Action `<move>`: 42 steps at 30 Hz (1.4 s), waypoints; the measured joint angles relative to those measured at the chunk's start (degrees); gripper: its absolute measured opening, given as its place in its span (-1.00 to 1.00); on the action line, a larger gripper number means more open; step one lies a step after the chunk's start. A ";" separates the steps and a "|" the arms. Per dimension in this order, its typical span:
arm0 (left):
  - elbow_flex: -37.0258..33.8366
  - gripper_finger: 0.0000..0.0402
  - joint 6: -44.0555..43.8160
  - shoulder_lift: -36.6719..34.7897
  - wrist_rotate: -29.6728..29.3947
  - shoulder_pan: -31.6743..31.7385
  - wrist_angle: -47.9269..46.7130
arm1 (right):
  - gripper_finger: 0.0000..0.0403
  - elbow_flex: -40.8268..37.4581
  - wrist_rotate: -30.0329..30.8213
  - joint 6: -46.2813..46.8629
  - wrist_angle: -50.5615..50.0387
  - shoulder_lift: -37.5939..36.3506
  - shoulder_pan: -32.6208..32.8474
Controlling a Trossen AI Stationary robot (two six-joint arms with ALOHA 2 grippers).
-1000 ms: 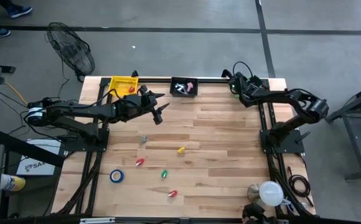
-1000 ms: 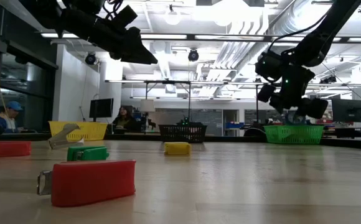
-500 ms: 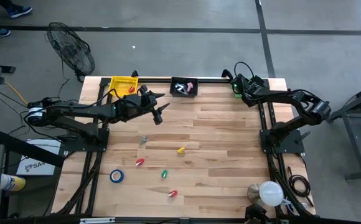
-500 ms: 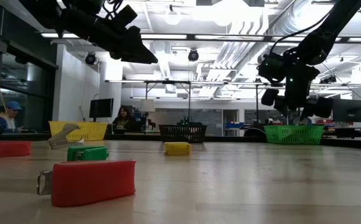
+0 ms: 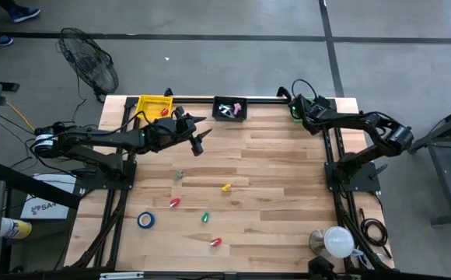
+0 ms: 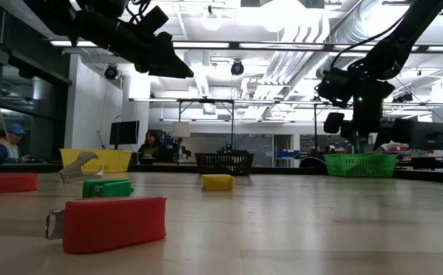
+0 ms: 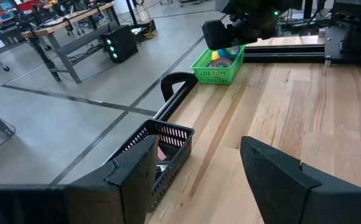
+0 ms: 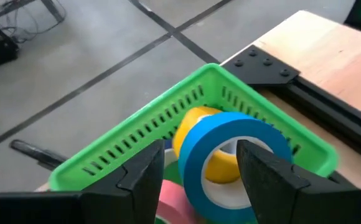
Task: Pick and place Stapler, Stapler remover, tape
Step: Put the blue tape into the green bin, then put the gray staple remover into the black bin
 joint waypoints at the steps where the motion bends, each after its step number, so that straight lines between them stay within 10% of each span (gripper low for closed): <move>1: 0.00 0.12 0.02 0.00 0.00 -0.01 0.00 | -0.05 0.00 0.40 0.52 -0.53 0.00 0.01; 32: 0.00 0.12 0.18 0.00 -1.24 0.00 -0.66 | -0.04 0.00 1.73 -5.45 -1.66 -0.27 2.88; 42: 0.00 0.12 0.41 -0.75 -2.74 -0.01 -3.33 | -0.04 0.00 5.74 -10.10 -6.29 -10.40 7.71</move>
